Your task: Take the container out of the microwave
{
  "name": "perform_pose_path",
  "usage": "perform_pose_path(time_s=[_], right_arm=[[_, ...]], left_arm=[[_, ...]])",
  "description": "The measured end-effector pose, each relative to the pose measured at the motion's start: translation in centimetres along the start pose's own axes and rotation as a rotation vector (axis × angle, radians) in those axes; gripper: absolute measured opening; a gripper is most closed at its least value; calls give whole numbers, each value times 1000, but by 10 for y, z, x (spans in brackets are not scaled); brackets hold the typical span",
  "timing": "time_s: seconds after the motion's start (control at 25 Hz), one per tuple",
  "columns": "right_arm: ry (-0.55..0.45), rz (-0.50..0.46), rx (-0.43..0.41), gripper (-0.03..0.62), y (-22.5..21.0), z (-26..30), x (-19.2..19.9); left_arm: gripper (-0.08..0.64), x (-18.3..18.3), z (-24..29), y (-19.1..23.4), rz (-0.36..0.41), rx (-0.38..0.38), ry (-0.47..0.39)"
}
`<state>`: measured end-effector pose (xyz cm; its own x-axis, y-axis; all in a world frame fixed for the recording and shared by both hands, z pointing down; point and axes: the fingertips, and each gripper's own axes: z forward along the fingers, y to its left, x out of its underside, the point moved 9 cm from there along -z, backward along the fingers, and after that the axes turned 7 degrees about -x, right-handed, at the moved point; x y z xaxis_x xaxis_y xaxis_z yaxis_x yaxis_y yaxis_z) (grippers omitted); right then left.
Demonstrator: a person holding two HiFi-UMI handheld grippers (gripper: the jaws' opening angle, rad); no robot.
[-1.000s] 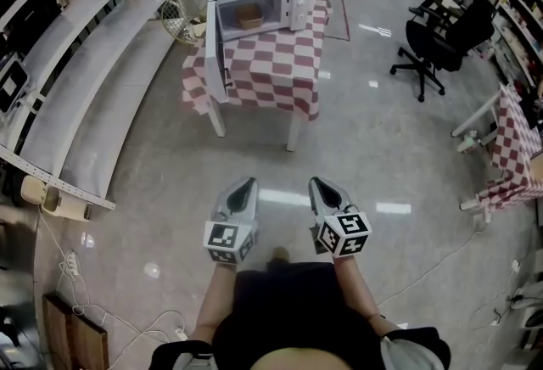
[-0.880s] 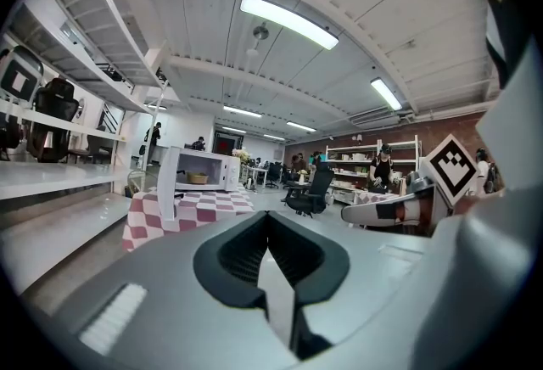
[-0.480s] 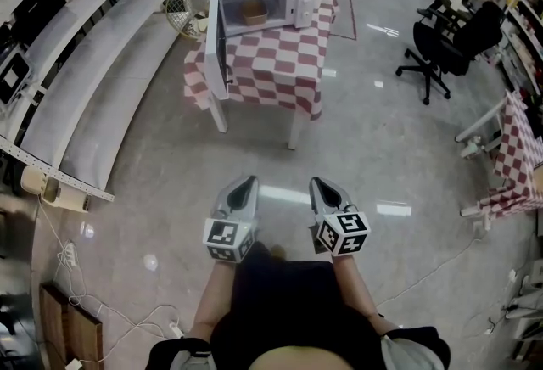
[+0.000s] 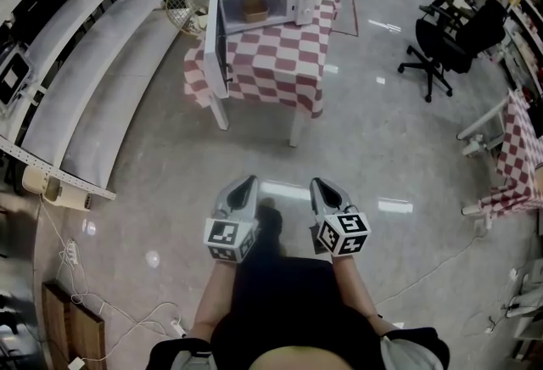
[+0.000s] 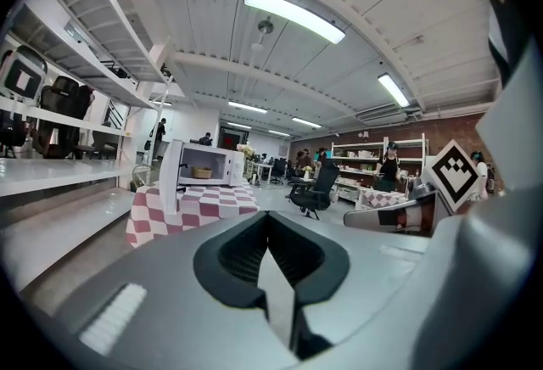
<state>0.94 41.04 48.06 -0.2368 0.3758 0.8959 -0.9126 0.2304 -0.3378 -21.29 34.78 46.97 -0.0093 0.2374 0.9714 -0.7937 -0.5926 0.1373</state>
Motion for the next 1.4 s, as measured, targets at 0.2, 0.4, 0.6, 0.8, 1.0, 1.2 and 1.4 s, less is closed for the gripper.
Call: perform_pose_path(time_s=[0.2,0.4,0.6,0.8,1.0,1.2,1.4], right_arm=[[-7,-1,1,0,-5,8,-4],[6,0,-6,2,-11,21,-6],[19,0,-23,0,-18,40,-12],[26,-2,-39,1,-28,63,-25],[39,-5,-59,0,-37,86,-36],[33,1,-65,1,-47,107,-48],[37,12,-62,1,-59,125,-57]], left_arm=[[11,-1,8,3,2,2,0],[11,-1,21,10,-3,5,6],[11,-3,40,18,-9,6,9],[11,-11,65,31,-15,-2,12],[11,-18,87,42,-19,-13,10],[11,-25,108,51,-15,-19,12],[11,-31,128,59,-14,-21,18]])
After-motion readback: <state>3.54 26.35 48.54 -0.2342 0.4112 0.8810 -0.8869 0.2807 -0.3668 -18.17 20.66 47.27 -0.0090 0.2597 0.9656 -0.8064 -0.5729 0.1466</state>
